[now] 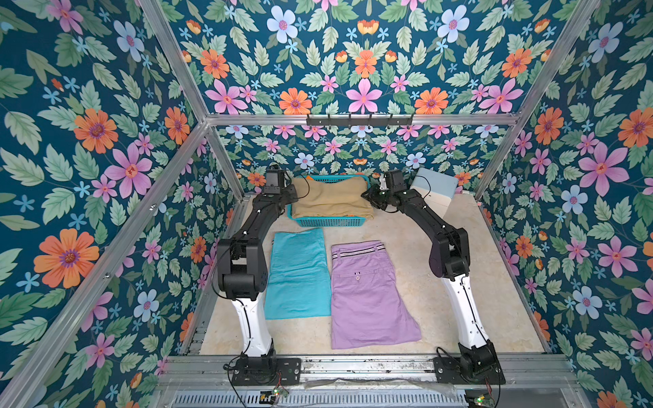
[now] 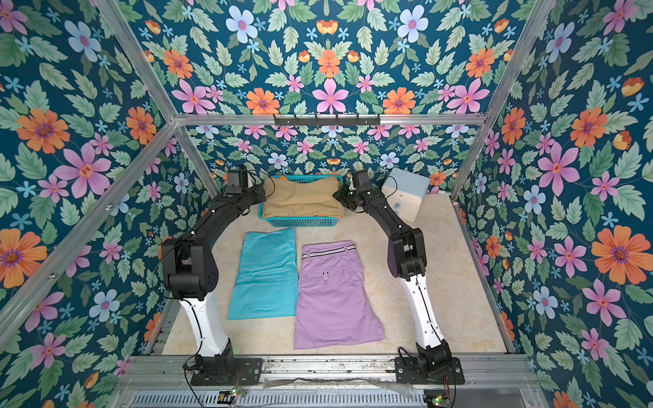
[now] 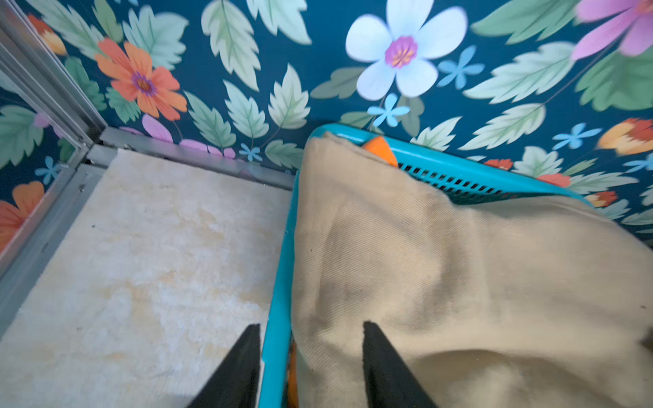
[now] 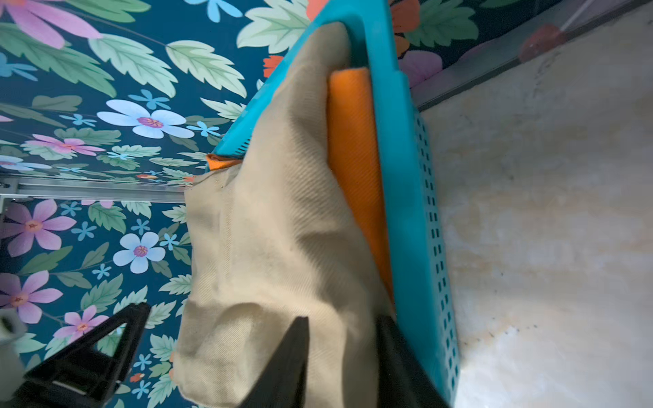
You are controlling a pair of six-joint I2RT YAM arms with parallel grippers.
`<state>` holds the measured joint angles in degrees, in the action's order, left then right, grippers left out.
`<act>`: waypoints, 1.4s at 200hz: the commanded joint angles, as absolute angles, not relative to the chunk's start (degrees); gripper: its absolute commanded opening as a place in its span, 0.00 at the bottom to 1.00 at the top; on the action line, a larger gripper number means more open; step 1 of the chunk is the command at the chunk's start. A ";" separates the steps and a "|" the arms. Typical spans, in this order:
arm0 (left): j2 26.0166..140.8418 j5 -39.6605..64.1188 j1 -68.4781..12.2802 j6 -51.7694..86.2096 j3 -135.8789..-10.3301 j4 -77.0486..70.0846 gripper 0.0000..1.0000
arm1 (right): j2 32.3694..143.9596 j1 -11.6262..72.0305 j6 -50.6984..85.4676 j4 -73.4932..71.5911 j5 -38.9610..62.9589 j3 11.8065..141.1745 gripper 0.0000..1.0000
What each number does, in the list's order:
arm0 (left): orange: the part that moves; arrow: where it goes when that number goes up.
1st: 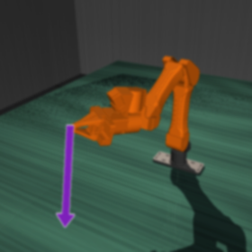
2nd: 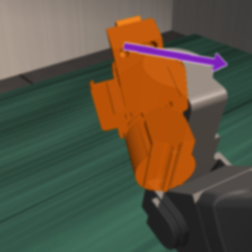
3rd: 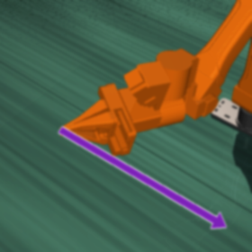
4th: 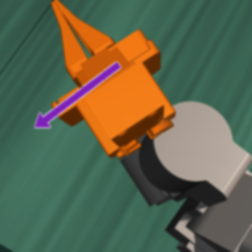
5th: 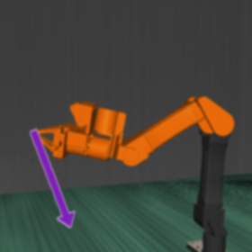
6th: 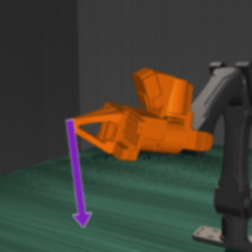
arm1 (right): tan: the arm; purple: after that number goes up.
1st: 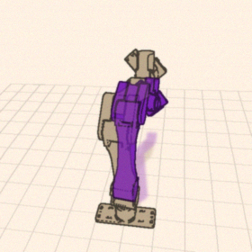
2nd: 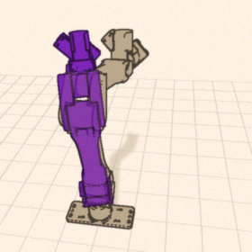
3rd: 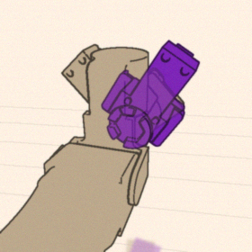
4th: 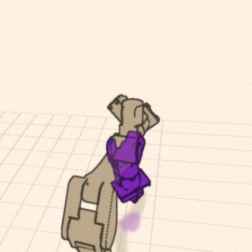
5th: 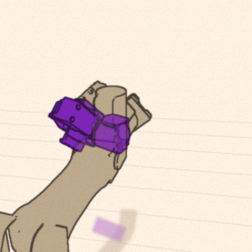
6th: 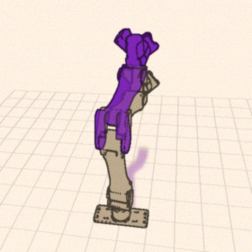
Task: Put the folded long pants in the basket
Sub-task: Adjust the long pant in the basket, then adjust the long pant at the center of the board.
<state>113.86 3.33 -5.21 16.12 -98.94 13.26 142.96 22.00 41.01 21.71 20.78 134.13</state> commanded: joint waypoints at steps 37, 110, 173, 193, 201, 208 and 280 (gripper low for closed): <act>97.52 12.77 -6.04 24.16 -79.27 8.87 0.58 | 120.90 18.76 37.23 22.88 16.61 110.06 0.58; 76.63 18.79 -20.22 32.77 -47.10 2.59 0.51 | 79.58 28.10 46.23 10.22 18.95 45.98 0.41; 73.29 11.06 -24.37 35.68 -36.14 3.78 0.49 | 84.99 54.71 48.37 8.07 8.90 43.16 0.29; 72.01 9.76 -24.41 36.54 -33.78 3.75 0.49 | 92.01 57.65 50.21 6.25 10.48 45.59 0.28; 71.62 9.13 -24.35 36.78 -33.47 4.40 0.49 | 94.37 57.71 51.65 9.05 10.07 46.93 0.27; 71.27 8.52 -24.35 36.83 -33.24 4.85 0.49 | 96.93 57.37 51.88 9.80 9.69 47.03 0.25; 69.31 6.54 -24.40 38.77 -30.21 5.91 0.51 | 79.97 24.10 39.10 27.86 8.32 36.04 0.27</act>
